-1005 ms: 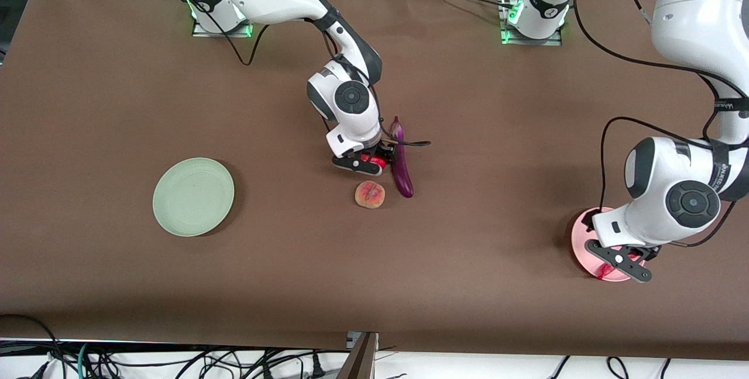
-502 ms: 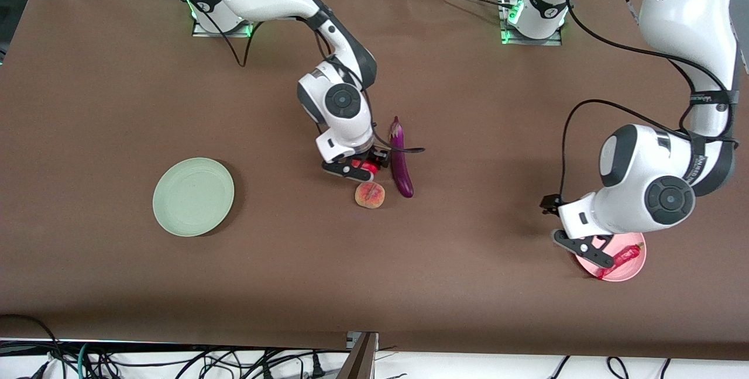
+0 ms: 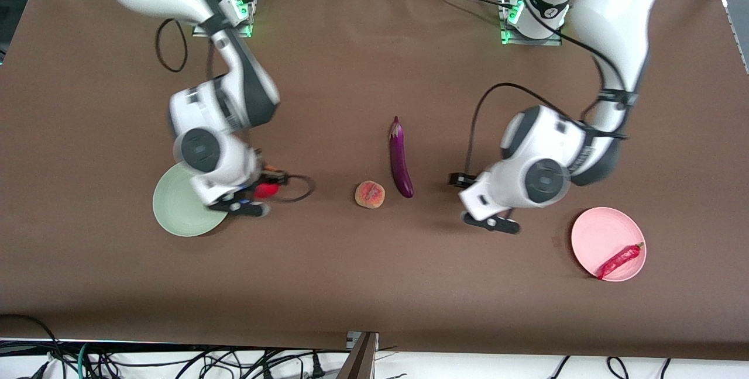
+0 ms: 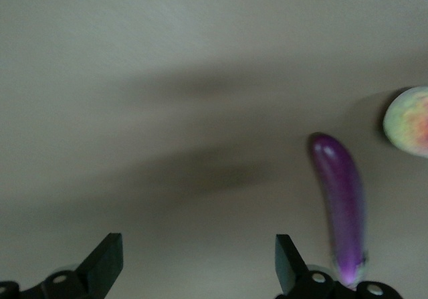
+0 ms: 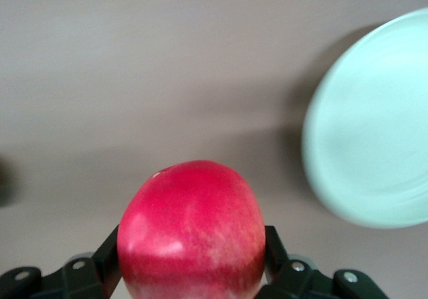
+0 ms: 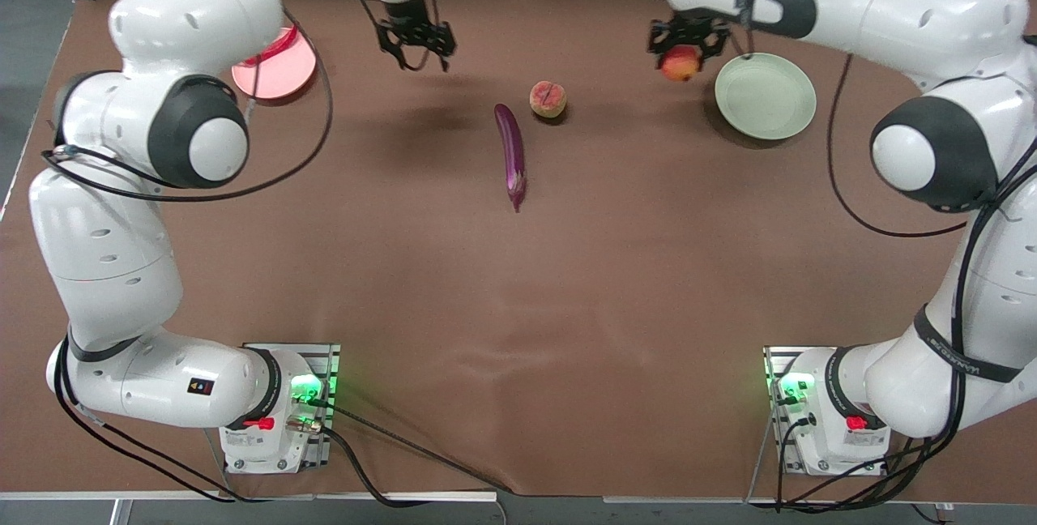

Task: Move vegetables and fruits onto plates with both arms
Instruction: 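Carry the apple to the green plate while the left gripper reaches the eggplant, then set the apple on the green plate while the left gripper grasps the eggplant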

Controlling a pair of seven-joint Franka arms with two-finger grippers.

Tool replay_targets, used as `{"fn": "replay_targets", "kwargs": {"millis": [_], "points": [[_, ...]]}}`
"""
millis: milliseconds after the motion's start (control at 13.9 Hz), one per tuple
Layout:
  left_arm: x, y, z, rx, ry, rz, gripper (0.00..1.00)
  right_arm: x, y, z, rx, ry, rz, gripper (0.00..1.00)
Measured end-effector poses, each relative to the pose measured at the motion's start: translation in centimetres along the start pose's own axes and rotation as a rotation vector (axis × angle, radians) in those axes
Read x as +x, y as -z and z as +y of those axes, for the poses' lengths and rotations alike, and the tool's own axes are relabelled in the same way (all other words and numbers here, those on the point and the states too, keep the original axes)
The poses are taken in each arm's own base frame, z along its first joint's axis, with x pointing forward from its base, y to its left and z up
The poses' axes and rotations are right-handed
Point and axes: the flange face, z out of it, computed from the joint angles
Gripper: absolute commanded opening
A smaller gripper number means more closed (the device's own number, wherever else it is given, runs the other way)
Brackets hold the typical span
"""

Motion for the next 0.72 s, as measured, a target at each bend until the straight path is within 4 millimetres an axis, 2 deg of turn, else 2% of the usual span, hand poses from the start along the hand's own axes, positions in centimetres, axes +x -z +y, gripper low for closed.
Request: {"fn": "replay_targets", "kwargs": {"millis": [144,287,431,646,718], "points": [[-0.9,-4.2,4.3,-0.005,0.055,-0.013,1.0,2.5,-1.5,6.8,-0.002,0.036,-0.025,0.21],[-1.7,-8.5,7.1,-0.049,0.084,0.001,1.0,3.8,-3.5,11.1,-0.035,0.044,-0.047,0.21],[-3.0,-12.5,9.0,-0.072,0.089,0.038,1.0,5.0,-5.8,14.3,-0.043,0.051,-0.054,0.21],[-5.3,-15.4,12.2,-0.098,0.104,0.073,1.0,6.3,-8.7,17.5,-0.031,0.063,-0.042,0.21],[-5.7,-15.5,13.1,-0.102,0.108,0.081,0.8,6.4,-9.4,18.1,-0.03,0.058,-0.044,0.21]]}}
